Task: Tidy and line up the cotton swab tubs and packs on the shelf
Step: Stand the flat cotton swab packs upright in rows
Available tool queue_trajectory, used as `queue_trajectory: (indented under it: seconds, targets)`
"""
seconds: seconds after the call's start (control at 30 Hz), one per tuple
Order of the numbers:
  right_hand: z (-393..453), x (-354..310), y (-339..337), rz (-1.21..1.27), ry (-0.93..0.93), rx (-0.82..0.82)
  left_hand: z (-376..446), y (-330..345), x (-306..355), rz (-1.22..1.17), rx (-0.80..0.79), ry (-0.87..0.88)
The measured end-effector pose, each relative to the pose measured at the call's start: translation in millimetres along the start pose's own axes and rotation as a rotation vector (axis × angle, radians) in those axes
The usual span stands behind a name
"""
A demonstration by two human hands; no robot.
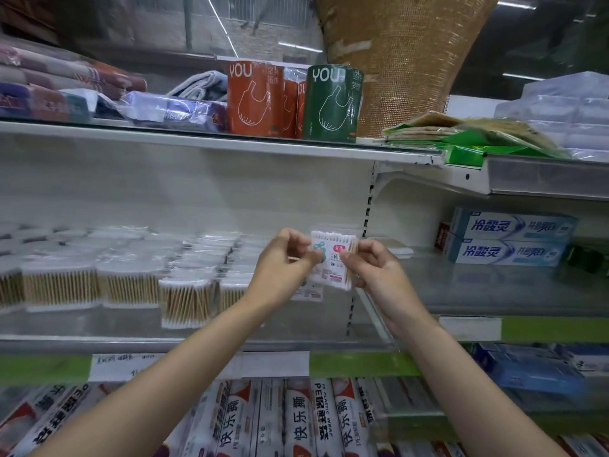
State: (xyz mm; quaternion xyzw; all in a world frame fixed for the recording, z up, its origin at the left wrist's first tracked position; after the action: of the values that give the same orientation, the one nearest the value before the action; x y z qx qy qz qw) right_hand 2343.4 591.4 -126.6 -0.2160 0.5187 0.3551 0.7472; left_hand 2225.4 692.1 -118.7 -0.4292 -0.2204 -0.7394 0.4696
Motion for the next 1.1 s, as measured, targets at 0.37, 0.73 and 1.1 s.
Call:
queue_trajectory:
  seconds: [0.37,0.73,1.1]
  targets:
    - [0,-3,-3,-0.031,-0.012,-0.011,4,2,-2,-0.305,-0.087,-0.343]
    - [0,0,2,0.055,0.006,-0.039,3,-4,-3,-0.543,-0.129,-0.468]
    - [-2,4,0,-0.040,-0.049,-0.097,4,-10,1,-0.440,-0.175,-0.235]
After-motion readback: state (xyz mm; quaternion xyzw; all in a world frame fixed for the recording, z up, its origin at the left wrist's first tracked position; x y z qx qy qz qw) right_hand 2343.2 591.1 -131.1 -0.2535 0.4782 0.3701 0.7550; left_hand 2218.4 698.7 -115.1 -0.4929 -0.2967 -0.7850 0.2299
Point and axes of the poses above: each hand's wrist, its own z-axis towards the middle knuckle, its own y-axis out of the palm, x = y × z, the point moved 3 cm from there along z, towards the middle knuckle, and after that the axes turned 5 degrees about x, right-handed, at the moved point
